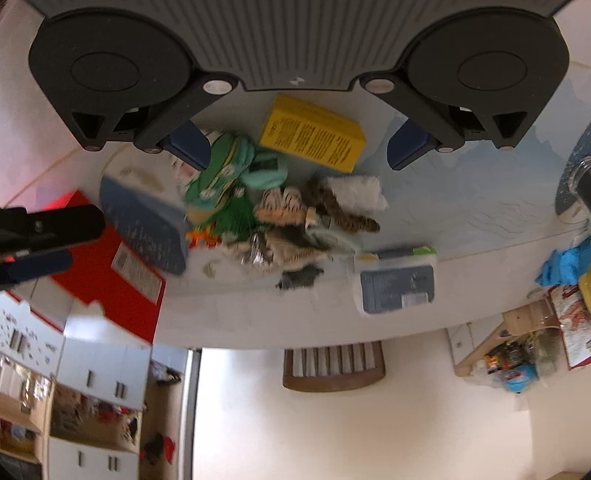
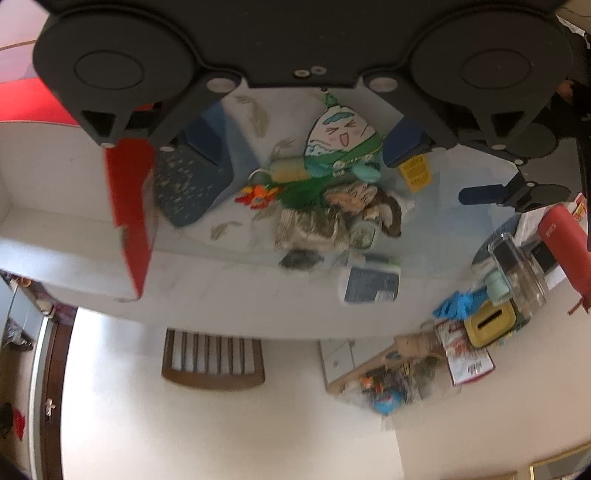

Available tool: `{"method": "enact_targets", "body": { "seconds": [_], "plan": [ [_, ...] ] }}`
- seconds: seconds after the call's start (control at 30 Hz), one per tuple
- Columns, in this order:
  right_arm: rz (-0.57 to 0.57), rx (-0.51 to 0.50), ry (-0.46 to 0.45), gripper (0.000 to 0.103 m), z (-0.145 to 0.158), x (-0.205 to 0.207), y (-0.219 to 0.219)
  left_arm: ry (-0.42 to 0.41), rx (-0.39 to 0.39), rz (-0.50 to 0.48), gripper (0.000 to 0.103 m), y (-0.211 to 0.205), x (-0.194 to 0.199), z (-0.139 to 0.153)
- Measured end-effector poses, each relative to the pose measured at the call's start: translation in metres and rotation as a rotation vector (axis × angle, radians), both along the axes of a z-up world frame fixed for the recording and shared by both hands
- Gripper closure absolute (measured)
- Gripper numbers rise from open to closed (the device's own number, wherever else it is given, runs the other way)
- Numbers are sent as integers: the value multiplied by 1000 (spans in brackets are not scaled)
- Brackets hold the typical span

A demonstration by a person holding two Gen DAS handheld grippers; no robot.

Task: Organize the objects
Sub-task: 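Reach both grippers toward the pile of items on the table, then grasp the yellow box with the left gripper while the right grasps the green plush toy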

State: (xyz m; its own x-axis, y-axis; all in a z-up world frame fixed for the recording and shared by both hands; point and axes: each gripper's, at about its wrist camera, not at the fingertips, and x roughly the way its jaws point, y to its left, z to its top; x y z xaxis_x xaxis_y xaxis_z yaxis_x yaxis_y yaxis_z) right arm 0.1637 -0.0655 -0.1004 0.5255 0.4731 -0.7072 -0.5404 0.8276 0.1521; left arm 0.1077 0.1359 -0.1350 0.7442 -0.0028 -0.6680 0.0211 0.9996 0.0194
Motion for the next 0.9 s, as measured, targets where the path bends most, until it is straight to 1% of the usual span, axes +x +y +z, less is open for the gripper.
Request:
{"method": "enact_targets", "body": {
  "seconds": [0.17,0.23,0.3,0.4,0.53,0.57,0.6,0.63,0.7,0.8,0.9],
  "plan": [
    [8,-28,77,13,-21,15,22,32,-8,-29,1,9,9,-15],
    [13,-38,109,14,-30,21,30,37,5,-45,1,9,11,-20],
    [23,-39,136,15,-37,25,37,39,6,-53,3,10,13,-23],
    [36,-39,162,15,-43,28,45,40,2,-64,4,13,15,-27],
    [37,-59,172,16,-50,31,53,50,-3,-65,7,18,18,-33],
    [35,-62,177,17,-52,33,55,48,-6,-68,9,18,18,-33],
    [32,-62,184,18,-54,34,55,47,-8,-72,13,19,18,-34],
    [30,-61,191,20,-55,36,56,49,-7,-76,14,19,19,-35],
    [34,-59,200,22,-57,36,59,49,-6,-84,21,20,18,-37],
    [39,-58,214,30,-60,37,62,54,-19,-88,28,23,19,-38],
    [33,-57,215,37,-59,36,63,52,-19,-90,28,24,18,-37]
  ]
}}
